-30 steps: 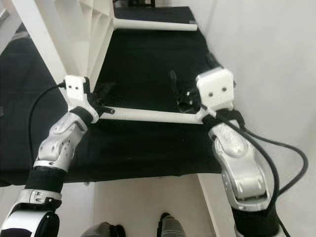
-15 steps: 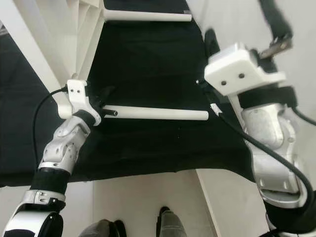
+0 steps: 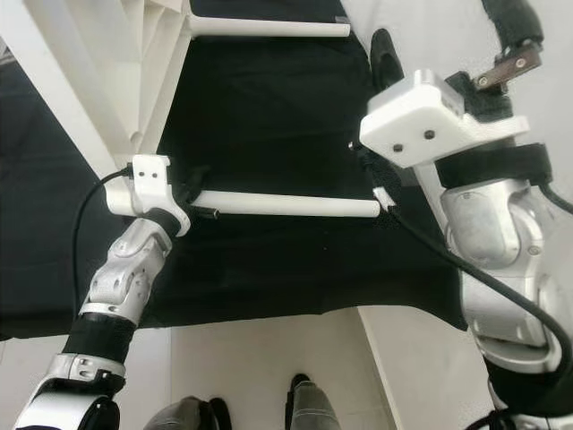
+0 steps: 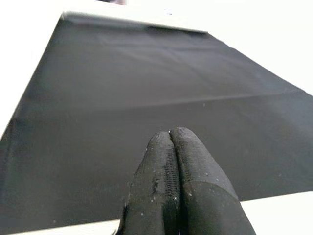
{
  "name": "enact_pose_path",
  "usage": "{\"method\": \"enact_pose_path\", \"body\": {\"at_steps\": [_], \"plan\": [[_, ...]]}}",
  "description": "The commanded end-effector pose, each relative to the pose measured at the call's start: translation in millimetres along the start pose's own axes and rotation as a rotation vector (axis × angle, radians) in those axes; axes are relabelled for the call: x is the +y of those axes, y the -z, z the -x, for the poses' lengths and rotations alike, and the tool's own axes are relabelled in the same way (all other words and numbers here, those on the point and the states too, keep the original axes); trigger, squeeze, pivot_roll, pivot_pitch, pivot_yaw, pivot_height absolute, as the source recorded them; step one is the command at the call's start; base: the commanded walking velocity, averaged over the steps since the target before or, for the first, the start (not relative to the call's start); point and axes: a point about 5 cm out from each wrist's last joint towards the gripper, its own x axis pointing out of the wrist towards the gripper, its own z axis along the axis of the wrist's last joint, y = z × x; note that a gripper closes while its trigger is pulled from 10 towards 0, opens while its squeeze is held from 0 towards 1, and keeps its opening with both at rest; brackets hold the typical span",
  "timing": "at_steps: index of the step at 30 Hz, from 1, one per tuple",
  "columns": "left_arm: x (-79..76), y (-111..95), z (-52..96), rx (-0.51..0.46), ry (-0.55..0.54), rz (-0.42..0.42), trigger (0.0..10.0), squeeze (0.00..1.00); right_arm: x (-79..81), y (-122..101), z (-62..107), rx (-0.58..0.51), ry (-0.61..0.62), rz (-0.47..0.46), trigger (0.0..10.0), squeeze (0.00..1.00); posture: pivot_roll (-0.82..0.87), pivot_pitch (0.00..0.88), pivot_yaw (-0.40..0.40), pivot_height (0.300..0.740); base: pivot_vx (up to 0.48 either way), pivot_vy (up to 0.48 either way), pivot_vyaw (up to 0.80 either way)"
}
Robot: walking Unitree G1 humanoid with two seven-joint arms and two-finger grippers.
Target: Building children table
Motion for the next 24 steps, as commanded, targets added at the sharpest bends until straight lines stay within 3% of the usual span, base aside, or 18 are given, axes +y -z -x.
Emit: {"method": "enact_pose_path", "body": {"at_steps": [1, 8, 14, 15, 24], "plan": [[-1.1, 3, 5.2, -0.001, -0.014, -0.004, 10.0, 0.00, -2.4, -3, -1.9, -0.034, 0.000, 0.031, 10.0, 0.00, -0.14, 0.203, 0.029, 0.740, 0.000, 0.000, 0.00], [-2.3, 1, 8.5, -0.016, -0.055, 0.009, 10.0, 0.00, -2.0, -9, -16.3, -0.104, -0.018, 0.065, 10.0, 0.00, -0.14, 0.200, 0.026, 0.740, 0.000, 0.000, 0.00], [-4.5, 0, 9.9, -0.029, -0.072, 0.018, 10.0, 0.00, 14.3, -13, -28.7, -0.141, -0.082, 0.020, 10.0, 0.00, -0.13, 0.199, 0.018, 0.740, 0.000, 0.000, 0.00], [-2.4, -1, 10.9, -0.036, -0.097, 0.024, 10.0, 0.00, 27.2, -16, -35.9, -0.160, -0.120, -0.022, 10.0, 0.00, -0.14, 0.200, 0.016, 0.740, 0.000, 0.000, 0.00], [2.2, -4, 12.5, -0.046, -0.129, 0.029, 10.0, 0.00, 35.2, -17, -53.2, -0.192, -0.148, -0.025, 10.0, 0.00, -0.13, 0.205, -0.003, 0.740, 0.000, 0.000, 0.00]]}}
